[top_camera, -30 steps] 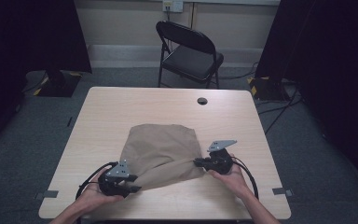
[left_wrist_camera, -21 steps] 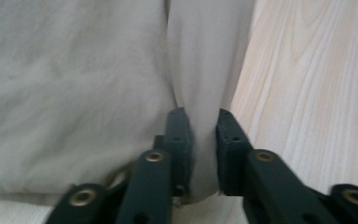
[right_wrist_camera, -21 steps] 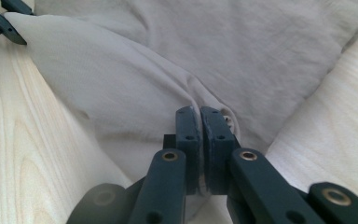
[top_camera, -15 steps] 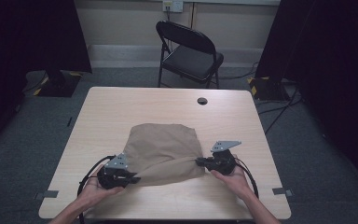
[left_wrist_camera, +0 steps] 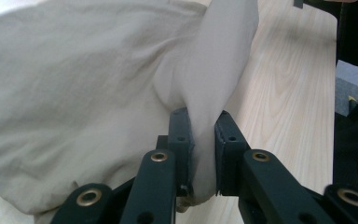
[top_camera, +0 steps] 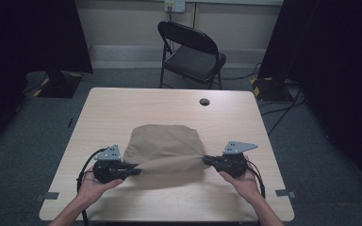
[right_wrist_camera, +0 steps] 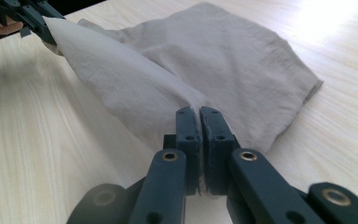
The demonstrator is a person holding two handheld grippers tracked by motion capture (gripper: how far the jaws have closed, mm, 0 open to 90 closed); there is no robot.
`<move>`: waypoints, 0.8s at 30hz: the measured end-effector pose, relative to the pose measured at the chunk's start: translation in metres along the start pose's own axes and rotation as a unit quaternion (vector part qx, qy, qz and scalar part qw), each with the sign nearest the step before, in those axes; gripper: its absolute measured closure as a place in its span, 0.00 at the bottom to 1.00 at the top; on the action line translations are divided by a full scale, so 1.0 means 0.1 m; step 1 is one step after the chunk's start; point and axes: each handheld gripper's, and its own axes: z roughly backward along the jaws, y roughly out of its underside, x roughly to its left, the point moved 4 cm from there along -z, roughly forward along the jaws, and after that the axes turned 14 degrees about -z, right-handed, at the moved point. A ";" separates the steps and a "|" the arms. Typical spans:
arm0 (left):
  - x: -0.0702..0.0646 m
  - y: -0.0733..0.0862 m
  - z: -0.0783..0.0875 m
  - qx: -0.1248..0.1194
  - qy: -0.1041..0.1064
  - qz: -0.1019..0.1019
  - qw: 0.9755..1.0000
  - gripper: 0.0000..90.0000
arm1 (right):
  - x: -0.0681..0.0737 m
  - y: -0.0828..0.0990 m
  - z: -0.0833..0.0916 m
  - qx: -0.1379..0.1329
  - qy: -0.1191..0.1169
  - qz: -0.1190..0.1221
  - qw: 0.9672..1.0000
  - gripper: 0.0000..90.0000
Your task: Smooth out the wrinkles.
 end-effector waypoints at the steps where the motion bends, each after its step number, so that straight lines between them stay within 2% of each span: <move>1: -0.01 -0.03 0.01 -0.001 -0.001 -0.006 1.000 0.89 | 0.01 -0.01 0.02 -0.002 -0.002 -0.001 1.000 0.96; 4: -0.03 -0.05 0.02 -0.007 0.001 -0.002 1.000 0.89 | 0.03 -0.02 0.07 -0.005 -0.003 0.001 1.000 0.96; 14: -0.19 -0.19 0.08 -0.021 0.019 -0.022 0.999 0.89 | 0.19 0.00 0.37 -0.024 -0.007 0.013 1.000 0.96; 18: -0.26 -0.23 0.08 -0.023 0.025 -0.020 0.999 0.89 | 0.24 0.03 0.48 -0.030 -0.007 0.016 0.999 0.96; 19: -0.28 -0.25 0.08 -0.032 0.029 -0.013 0.999 0.89 | 0.26 0.04 0.54 -0.034 -0.007 0.016 0.999 0.96; 24: -0.33 -0.30 0.11 -0.044 0.039 -0.006 0.998 0.89 | 0.30 0.04 0.62 -0.041 -0.007 0.020 0.999 0.97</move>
